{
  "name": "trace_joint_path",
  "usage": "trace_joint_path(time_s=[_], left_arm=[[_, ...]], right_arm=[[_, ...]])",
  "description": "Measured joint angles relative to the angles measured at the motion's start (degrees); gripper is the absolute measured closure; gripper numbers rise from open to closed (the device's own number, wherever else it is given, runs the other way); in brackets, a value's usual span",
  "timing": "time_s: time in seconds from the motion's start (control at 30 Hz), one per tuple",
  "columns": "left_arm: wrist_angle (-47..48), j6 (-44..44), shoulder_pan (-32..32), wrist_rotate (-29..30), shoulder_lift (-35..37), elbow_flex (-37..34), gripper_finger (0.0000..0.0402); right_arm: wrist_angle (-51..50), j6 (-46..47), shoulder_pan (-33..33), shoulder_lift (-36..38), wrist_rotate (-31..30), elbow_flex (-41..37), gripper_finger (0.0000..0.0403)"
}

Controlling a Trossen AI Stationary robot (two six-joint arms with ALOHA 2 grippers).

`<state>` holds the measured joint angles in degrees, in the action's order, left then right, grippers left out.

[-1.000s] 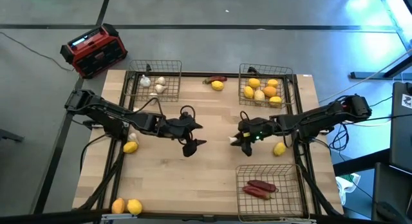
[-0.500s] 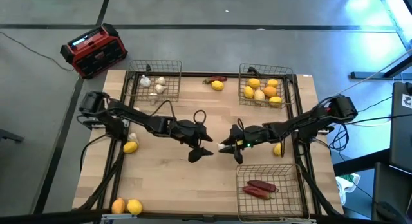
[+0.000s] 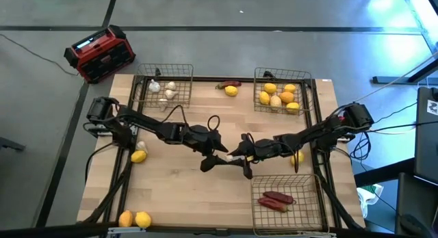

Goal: Sort produce into baskets
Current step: Put the white garlic into the top left wire basket

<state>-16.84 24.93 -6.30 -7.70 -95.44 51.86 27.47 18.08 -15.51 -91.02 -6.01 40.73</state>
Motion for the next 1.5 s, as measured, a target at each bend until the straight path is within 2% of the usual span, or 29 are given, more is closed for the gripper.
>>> trace_joint_path(time_s=[0.23, 0.43, 0.87, 1.5], left_arm=[[0.80, -0.80, -0.04, 0.01, 0.00, 0.00, 0.0153], [2.90, -0.86, 0.03, 0.68, 0.00, -0.02, 0.0178], [1.36, -0.52, 0.08, 1.14, 0.00, -0.04, 0.0229], [1.46, -1.83, 0.10, 1.18, 0.02, -0.04, 0.0358]], right_arm=[[-0.19, -0.39, 0.00, 0.00, -0.02, -0.02, 0.0281], [0.08, -0.42, 0.02, 0.00, -2.01, -0.02, 0.0281], [-0.28, -0.43, 0.15, 0.00, -1.96, -0.07, 0.0281], [-0.28, -0.59, 0.09, 0.00, -1.57, -0.11, 0.0281]])
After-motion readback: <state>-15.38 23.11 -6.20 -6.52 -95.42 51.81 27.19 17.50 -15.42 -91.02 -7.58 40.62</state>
